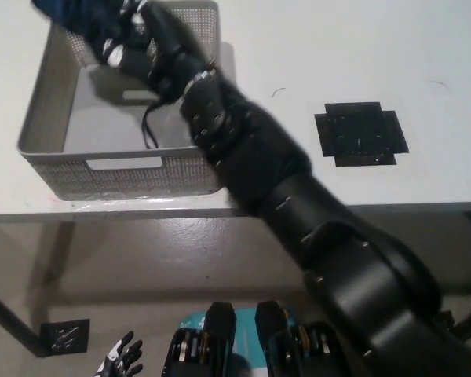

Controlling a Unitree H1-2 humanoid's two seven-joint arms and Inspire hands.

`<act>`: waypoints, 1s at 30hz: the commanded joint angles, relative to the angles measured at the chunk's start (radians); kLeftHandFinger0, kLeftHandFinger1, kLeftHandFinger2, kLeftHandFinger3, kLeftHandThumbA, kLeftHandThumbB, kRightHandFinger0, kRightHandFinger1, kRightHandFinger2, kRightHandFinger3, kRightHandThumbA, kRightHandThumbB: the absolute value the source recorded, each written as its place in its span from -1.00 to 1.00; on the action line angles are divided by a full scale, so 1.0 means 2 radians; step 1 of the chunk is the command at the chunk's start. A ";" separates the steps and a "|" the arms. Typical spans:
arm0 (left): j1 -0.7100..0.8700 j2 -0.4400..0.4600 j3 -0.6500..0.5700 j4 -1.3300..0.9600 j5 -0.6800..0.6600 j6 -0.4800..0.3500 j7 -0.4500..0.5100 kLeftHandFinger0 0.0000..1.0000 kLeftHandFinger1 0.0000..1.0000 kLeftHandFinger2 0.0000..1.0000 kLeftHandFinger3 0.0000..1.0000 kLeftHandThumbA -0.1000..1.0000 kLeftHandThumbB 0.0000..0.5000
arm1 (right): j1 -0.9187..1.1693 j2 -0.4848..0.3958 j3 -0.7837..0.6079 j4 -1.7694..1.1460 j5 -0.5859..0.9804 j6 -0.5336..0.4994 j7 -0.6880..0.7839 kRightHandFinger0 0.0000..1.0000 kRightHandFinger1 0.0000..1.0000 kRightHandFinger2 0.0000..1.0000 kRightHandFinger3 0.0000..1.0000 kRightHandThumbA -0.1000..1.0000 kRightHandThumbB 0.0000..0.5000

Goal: Use the right hand to pick up a umbrella on the right side and place it into a container on the lft side

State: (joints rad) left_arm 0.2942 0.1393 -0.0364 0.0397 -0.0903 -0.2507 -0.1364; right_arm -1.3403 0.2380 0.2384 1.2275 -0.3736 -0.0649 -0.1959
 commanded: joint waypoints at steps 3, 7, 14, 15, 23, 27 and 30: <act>0.000 0.009 -0.008 -0.016 0.010 -0.009 -0.012 1.00 1.00 1.00 1.00 1.00 -0.10 | -0.042 0.013 0.006 0.046 0.000 -0.029 -0.042 -0.93 -0.59 0.18 0.01 -1.00 -0.03; -0.002 0.013 -0.013 -0.023 0.018 -0.008 -0.015 1.00 1.00 1.00 1.00 1.00 -0.26 | -0.029 0.015 0.005 0.069 0.008 -0.011 -0.013 -0.10 0.46 1.00 1.00 -0.13 0.30; -0.004 0.018 -0.012 -0.022 0.014 -0.017 -0.019 1.00 1.00 1.00 1.00 1.00 -0.30 | -0.021 0.002 0.026 0.076 -0.001 0.028 0.057 1.00 1.00 1.00 1.00 0.85 0.88; -0.003 0.018 -0.011 -0.023 0.018 -0.016 -0.017 1.00 1.00 1.00 1.00 1.00 -0.31 | -0.020 -0.002 0.027 0.076 0.000 0.031 0.063 1.00 1.00 1.00 1.00 0.94 1.00; 0.000 0.013 -0.011 -0.023 0.020 -0.016 -0.014 1.00 1.00 1.00 1.00 1.00 -0.32 | -0.022 -0.030 0.025 0.056 0.005 0.015 0.065 1.00 1.00 1.00 1.00 1.00 0.87; 0.001 0.012 -0.012 -0.021 0.020 -0.017 -0.016 1.00 1.00 1.00 1.00 1.00 -0.33 | -0.017 -0.058 -0.002 -0.007 0.032 -0.015 0.070 1.00 1.00 1.00 1.00 1.00 0.78; -0.008 0.009 -0.013 -0.017 0.026 -0.014 -0.012 1.00 1.00 1.00 1.00 1.00 -0.29 | 0.013 -0.091 -0.030 -0.128 0.059 -0.026 0.096 1.00 1.00 1.00 1.00 1.00 0.64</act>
State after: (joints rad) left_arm 0.2837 0.1560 -0.0561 0.0235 -0.0558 -0.2505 -0.1563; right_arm -1.3109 0.1297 0.2364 1.2147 -0.3435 -0.0404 -0.0672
